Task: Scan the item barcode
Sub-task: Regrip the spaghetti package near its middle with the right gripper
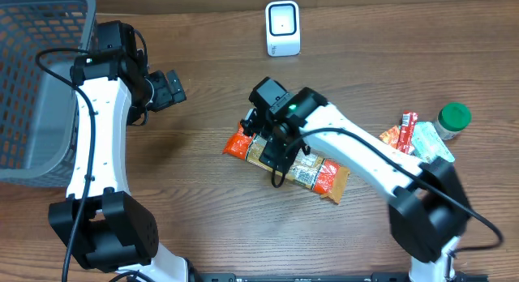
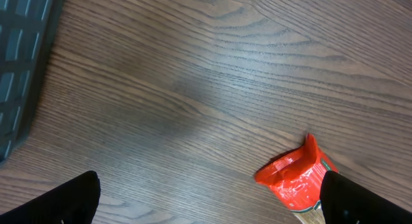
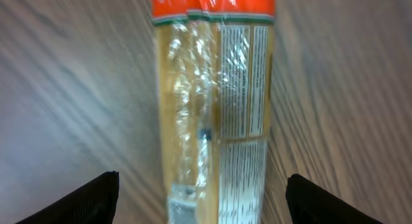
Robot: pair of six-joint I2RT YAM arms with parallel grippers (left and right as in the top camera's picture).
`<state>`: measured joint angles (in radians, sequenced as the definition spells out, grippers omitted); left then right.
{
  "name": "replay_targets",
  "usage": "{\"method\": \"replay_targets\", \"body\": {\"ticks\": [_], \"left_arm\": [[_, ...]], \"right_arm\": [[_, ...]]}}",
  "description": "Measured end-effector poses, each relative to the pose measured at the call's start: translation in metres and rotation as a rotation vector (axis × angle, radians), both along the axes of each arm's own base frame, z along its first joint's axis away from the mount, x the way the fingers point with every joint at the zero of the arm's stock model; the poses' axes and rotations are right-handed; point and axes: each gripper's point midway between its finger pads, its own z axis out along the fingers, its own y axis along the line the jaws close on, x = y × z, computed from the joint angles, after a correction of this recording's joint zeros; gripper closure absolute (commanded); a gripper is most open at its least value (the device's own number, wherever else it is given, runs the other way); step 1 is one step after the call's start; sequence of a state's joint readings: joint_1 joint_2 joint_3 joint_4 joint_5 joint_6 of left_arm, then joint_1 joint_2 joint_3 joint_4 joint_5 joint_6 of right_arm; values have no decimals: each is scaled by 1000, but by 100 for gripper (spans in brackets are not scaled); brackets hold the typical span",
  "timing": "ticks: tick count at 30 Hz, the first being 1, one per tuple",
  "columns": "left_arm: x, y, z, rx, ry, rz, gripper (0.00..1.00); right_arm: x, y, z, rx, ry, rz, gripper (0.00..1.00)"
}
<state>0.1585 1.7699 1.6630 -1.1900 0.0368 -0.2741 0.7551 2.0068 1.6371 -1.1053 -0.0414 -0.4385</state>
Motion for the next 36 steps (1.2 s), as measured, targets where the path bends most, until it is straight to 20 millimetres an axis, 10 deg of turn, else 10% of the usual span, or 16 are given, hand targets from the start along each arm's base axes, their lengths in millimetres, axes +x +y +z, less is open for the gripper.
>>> {"method": "replay_targets", "body": {"ticks": [28,36], "left_arm": [[0,0,0,0,0,0,0],[0,0,0,0,0,0,0]], "right_arm": [[0,-11,-59,-83,29,0,17],[0,-11,-64,-81,24,2,31]]}}
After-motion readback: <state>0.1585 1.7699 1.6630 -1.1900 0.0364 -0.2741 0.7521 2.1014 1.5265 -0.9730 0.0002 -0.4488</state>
